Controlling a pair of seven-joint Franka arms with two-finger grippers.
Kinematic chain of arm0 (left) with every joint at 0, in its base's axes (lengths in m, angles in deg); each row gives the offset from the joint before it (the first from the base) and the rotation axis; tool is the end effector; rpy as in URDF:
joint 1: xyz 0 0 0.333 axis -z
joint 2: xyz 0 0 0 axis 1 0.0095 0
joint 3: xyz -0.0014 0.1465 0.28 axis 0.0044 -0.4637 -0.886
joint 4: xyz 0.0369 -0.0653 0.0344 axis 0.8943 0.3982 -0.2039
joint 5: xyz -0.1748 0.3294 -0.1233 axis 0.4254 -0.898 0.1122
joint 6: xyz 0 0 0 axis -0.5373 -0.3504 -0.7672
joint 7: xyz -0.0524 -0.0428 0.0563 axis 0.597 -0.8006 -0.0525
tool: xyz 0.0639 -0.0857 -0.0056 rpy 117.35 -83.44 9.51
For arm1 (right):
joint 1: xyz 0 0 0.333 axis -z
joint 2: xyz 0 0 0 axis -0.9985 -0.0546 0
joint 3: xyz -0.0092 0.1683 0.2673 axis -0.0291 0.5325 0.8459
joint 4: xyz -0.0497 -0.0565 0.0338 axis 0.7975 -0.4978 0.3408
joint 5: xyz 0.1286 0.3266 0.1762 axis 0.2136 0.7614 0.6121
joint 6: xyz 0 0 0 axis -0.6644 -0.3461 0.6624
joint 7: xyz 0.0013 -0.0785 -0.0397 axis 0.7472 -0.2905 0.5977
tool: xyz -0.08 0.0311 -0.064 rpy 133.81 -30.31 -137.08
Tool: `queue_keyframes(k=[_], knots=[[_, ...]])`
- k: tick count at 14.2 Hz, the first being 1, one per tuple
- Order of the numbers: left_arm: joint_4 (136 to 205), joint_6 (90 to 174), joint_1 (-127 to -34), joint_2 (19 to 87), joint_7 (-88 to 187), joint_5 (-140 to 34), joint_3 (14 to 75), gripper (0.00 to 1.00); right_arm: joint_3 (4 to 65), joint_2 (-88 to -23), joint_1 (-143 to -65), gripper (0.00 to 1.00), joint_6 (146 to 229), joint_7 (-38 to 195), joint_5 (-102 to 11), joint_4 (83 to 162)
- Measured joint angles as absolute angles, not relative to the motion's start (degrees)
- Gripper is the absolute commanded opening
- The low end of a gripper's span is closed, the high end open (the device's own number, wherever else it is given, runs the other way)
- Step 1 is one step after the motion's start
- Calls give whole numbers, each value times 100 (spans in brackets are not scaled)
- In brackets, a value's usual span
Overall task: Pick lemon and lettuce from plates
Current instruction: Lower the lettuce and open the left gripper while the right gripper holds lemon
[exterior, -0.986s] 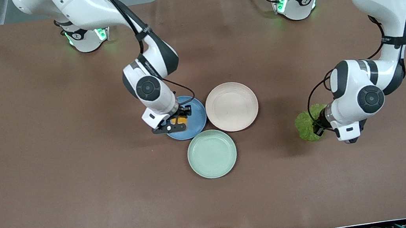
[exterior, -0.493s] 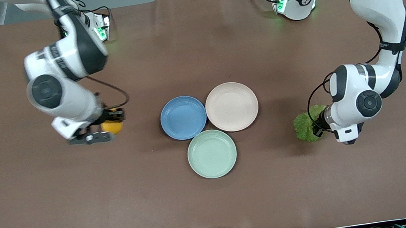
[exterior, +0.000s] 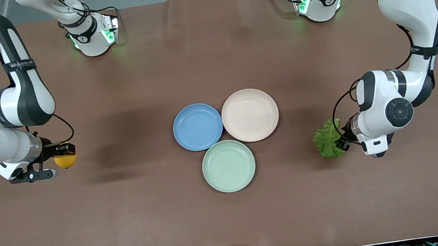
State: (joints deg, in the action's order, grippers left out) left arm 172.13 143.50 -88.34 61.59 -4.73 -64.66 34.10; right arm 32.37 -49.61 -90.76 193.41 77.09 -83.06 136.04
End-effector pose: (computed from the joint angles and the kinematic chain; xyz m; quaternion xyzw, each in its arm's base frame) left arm 0.6460 -0.0955 0.2252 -0.9003 -0.4318 0.0541 0.0078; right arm 0.5902 -0.0337 0.3090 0.9968 0.0075 -0.0768 0.0190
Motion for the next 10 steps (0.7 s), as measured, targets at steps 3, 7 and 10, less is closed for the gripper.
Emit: queue_keyframes(k=[3, 7, 10], knots=[[17077, 14321, -8838, 5921, -505, -6466, 3412, 100, 3237, -5372, -8689, 18, 19933, 8055, -8501, 13763], [16916, 13793, -8952, 5160, -502, -6466, 3410, 100, 3239, -5810, -8323, 20, 20428, 8389, -8507, 13767], [16584, 13027, -9134, 4720, -156, -6481, 3408, 100, 3240, -5969, -8250, 22, 20635, 8397, -8508, 13770]])
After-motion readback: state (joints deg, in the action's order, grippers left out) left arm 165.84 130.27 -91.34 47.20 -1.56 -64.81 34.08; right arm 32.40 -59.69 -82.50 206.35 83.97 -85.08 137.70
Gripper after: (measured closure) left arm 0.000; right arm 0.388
